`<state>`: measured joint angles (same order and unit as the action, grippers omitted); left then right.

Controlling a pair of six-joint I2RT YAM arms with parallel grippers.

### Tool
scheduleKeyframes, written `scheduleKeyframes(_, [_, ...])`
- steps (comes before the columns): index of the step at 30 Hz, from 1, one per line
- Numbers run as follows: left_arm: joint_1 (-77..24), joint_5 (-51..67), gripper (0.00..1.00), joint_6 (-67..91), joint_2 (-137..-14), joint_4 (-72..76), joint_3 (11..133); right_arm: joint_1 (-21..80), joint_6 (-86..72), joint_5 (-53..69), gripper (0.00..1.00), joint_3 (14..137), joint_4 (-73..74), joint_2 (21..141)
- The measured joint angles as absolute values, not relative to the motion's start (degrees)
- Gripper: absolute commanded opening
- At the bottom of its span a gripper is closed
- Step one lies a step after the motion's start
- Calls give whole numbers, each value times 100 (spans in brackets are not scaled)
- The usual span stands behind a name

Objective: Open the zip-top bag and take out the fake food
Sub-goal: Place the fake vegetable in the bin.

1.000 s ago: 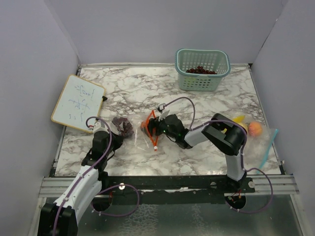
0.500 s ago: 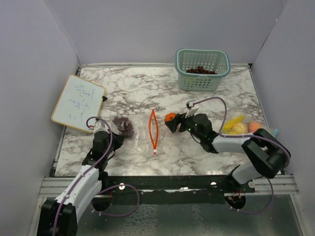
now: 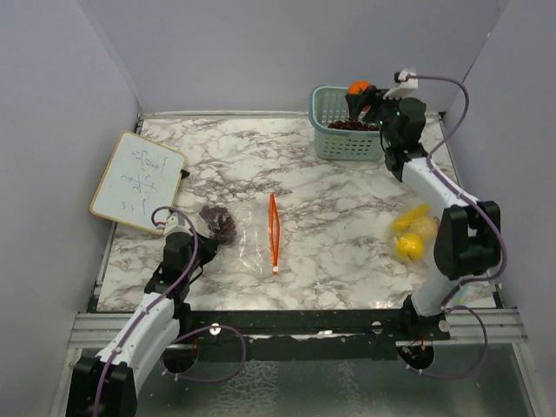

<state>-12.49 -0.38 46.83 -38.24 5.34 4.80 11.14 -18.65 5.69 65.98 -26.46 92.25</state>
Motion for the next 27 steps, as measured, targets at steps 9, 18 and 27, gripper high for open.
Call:
scheduleKeyframes(9, [-1249, -38, 0, 4685, -3695, 384, 480, 779, -1404, 600, 67, 9448, -1660, 11522])
scheduleKeyframes(18, [-1249, -51, 0, 4587, -3636, 152, 523, 755, -1131, 593, 99, 9813, -1118, 11937])
scheduleKeyframes(27, [-1249, -51, 0, 4571, -3592, 126, 523, 753, -1074, 711, 89, 9067, -1293, 11330])
